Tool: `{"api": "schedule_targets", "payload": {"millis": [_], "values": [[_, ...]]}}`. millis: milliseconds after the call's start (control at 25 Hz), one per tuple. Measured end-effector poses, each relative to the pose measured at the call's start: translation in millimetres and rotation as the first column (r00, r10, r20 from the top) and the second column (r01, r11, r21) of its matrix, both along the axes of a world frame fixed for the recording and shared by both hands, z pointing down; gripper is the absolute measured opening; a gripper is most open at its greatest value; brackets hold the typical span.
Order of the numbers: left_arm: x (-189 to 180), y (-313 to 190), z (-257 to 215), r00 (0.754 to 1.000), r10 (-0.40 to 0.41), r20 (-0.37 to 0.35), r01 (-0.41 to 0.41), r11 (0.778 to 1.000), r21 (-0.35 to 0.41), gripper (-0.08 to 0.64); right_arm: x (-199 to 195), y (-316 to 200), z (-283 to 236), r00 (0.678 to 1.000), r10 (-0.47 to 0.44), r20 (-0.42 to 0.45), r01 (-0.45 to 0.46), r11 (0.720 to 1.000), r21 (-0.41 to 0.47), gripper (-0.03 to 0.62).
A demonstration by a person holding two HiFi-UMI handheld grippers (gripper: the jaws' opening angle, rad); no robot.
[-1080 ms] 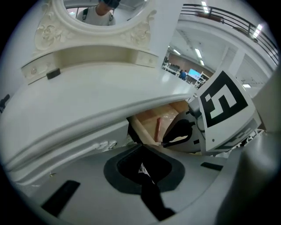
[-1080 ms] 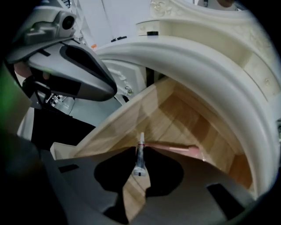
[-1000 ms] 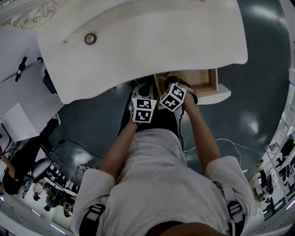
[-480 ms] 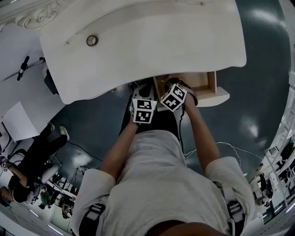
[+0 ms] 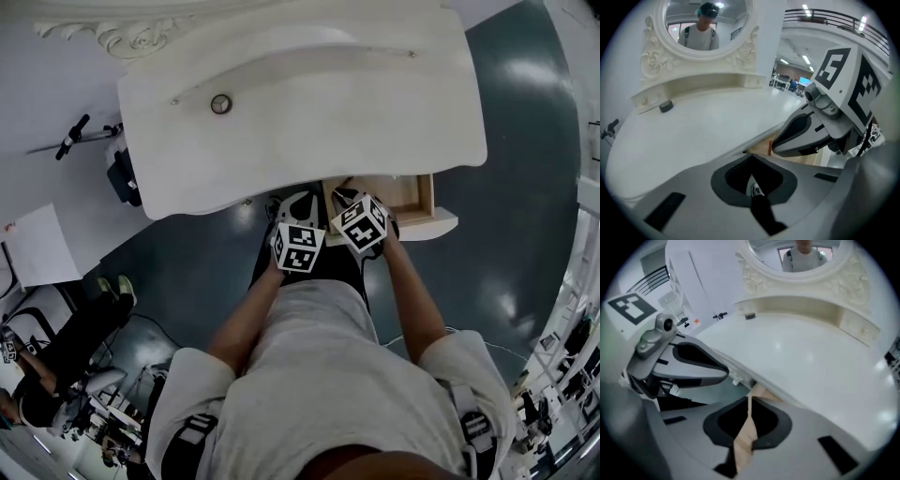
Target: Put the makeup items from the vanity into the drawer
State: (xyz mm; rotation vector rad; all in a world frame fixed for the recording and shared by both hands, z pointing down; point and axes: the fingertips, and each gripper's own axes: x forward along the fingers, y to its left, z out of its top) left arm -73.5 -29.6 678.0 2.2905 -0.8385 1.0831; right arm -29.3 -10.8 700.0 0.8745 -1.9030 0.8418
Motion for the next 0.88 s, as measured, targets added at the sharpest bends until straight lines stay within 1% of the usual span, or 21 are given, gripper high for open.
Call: {"api": "schedule_targets", "payload": {"millis": [80, 120, 200, 320, 400, 440, 520, 640, 720, 880], "values": [[-5.3, -13.4, -16.0, 0.999, -0.037, -0.037, 0.039, 0.998, 0.042, 0.006, -7.1, -15.5, -21.4, 0.999, 0.016, 0.028, -0.018, 0.998, 0.062, 0.031], [-9.4, -18.7, -24.0, 0.997, -0.058, -0.051, 0.061, 0.997, 0.053, 0.006, -11.4, -21.9, -32.3, 0.998, 0.037, 0.054, -0.041, 0.995, 0.089, 0.028], [-19.2, -27.5, -39.9, 0.994, -0.092, -0.06, 0.096, 0.992, 0.078, 0.006, -19.5, -34.0, -54.4, 0.988, 0.1, 0.122, -0.117, 0.983, 0.141, 0.023], [-33.3, -49.1, -64.0, 0.99, -0.132, -0.05, 0.138, 0.978, 0.158, 0.006, -27.5, -57.9, -87.5, 0.962, 0.179, 0.208, -0.225, 0.949, 0.219, 0.02], [-42.4, -64.5, -78.1, 0.988, -0.148, -0.033, 0.152, 0.964, 0.219, 0.006, -34.0, -75.1, -111.0, 0.941, 0.218, 0.257, -0.284, 0.924, 0.257, 0.018], [-46.3, -70.9, -84.2, 0.987, -0.159, -0.034, 0.162, 0.958, 0.237, 0.006, -38.0, -83.2, -122.7, 0.932, 0.231, 0.281, -0.309, 0.91, 0.276, 0.018], [-51.0, -82.2, -95.2, 0.98, -0.19, -0.061, 0.199, 0.948, 0.249, 0.006, -45.4, -97.7, -143.7, 0.919, 0.241, 0.314, -0.34, 0.885, 0.318, 0.018], [-50.7, -93.5, -108.4, 0.97, -0.22, -0.101, 0.24, 0.936, 0.257, 0.006, -48.9, -112.9, -164.7, 0.917, 0.24, 0.32, -0.356, 0.854, 0.38, 0.018], [-48.8, -97.1, -113.6, 0.965, -0.237, -0.114, 0.259, 0.933, 0.251, 0.006, -48.2, -118.4, -171.7, 0.914, 0.239, 0.328, -0.362, 0.844, 0.395, 0.018], [-47.0, -102.8, -119.6, 0.954, -0.274, -0.119, 0.296, 0.924, 0.243, 0.006, -45.0, -125.2, -177.4, 0.91, 0.229, 0.345, -0.362, 0.844, 0.396, 0.018]]}}
